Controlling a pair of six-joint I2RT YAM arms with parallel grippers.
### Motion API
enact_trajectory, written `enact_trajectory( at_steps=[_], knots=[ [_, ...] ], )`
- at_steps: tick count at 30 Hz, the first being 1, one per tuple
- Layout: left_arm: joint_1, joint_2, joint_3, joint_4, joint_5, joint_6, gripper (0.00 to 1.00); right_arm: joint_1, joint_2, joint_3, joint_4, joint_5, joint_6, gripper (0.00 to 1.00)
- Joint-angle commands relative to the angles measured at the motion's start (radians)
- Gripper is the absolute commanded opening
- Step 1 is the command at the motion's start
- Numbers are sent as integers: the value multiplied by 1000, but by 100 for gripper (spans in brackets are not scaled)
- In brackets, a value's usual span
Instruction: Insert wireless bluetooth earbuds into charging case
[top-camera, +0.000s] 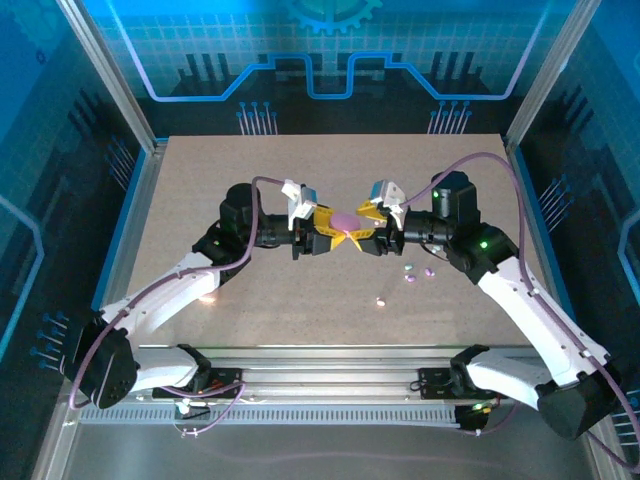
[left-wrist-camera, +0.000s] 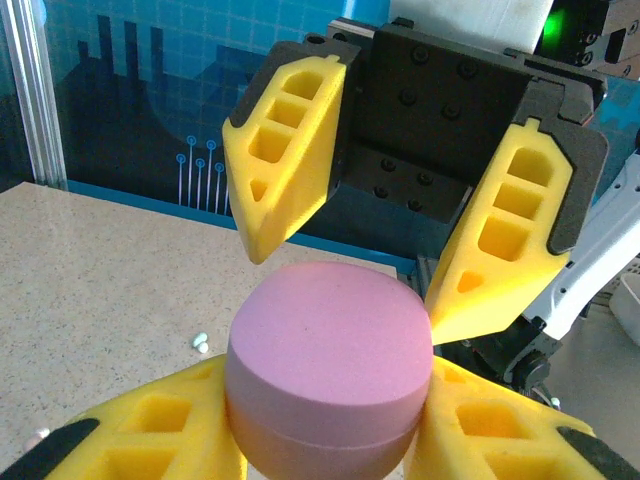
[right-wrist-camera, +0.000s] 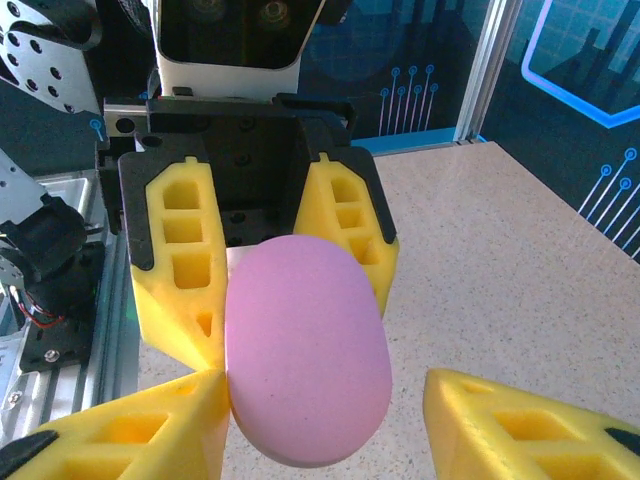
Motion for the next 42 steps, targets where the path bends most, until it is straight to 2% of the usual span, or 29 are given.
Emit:
enact_trajectory(
  at_steps=[1, 8, 12, 25, 34, 42],
  knots=[
    [-3, 6, 26, 9, 41, 18, 34, 1, 18, 36, -22, 60, -17, 53],
    [-6, 9, 27, 9, 85, 20, 34, 1, -6, 16, 64, 182, 44, 49],
    [-11, 12, 29, -9, 92, 37, 34, -2, -21, 14, 113, 189, 110, 46],
    [-18, 15, 32, -20, 96, 45, 34, -5, -27, 16, 109, 236, 165, 41],
    [-17, 13, 31, -3, 65, 43, 36, -6, -24, 32, 6, 13, 26, 46],
    [-21, 15, 32, 1, 89, 63, 37, -5, 43, 109, -81, -8, 18, 39]
  ],
)
